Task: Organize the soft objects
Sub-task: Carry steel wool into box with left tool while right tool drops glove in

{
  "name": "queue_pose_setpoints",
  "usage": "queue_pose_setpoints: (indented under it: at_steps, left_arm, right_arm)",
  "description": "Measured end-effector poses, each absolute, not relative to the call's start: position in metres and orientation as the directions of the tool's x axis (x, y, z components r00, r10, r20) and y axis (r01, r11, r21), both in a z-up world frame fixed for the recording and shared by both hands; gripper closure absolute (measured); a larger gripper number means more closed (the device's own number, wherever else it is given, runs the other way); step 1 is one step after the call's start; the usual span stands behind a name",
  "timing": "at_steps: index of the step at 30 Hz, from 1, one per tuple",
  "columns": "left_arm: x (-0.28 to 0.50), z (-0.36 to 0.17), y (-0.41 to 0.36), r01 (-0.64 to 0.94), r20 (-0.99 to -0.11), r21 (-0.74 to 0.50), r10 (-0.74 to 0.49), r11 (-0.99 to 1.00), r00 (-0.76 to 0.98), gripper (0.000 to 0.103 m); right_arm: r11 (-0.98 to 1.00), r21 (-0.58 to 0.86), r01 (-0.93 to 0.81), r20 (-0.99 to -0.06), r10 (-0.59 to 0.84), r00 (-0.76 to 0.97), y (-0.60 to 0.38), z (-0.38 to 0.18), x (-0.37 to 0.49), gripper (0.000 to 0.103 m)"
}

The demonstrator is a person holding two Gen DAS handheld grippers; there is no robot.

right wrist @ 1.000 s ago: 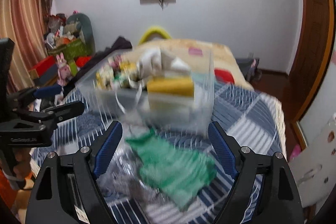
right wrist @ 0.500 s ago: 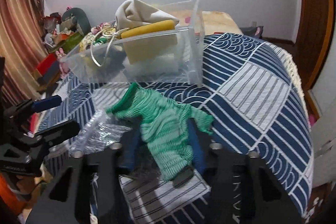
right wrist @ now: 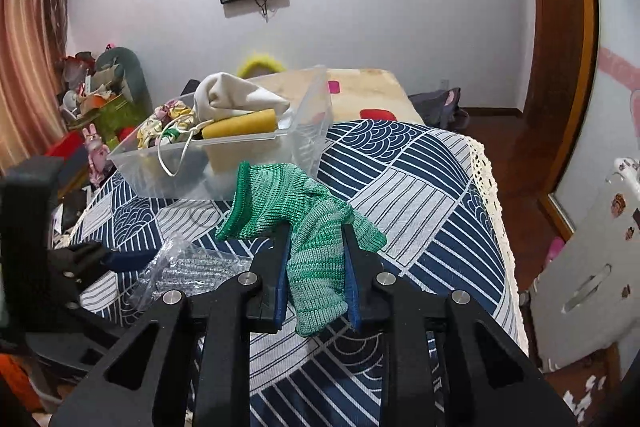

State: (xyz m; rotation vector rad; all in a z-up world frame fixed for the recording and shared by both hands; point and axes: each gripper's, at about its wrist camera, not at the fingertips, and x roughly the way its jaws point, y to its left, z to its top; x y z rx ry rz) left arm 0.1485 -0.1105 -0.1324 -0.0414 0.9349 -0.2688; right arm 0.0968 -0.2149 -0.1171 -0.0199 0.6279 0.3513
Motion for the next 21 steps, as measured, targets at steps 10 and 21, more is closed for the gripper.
queue_pose_setpoints:
  at_steps: [10, 21]
  left_arm:
    - [0.148, -0.135, -0.117, 0.211, -0.753, -0.151, -0.25, 0.966, 0.608, 0.064]
    - [0.127, -0.108, -0.088, 0.164, -0.704, -0.152, -0.223, 0.975, 0.674, 0.075]
  right_arm:
    - [0.938, 0.099, -0.333, -0.587, 0.325, 0.741, -0.208, -0.118, 0.097, 0.082]
    - [0.923, 0.097, -0.372, -0.567, 0.358, 0.742, -0.191, -0.105, 0.088, 0.082]
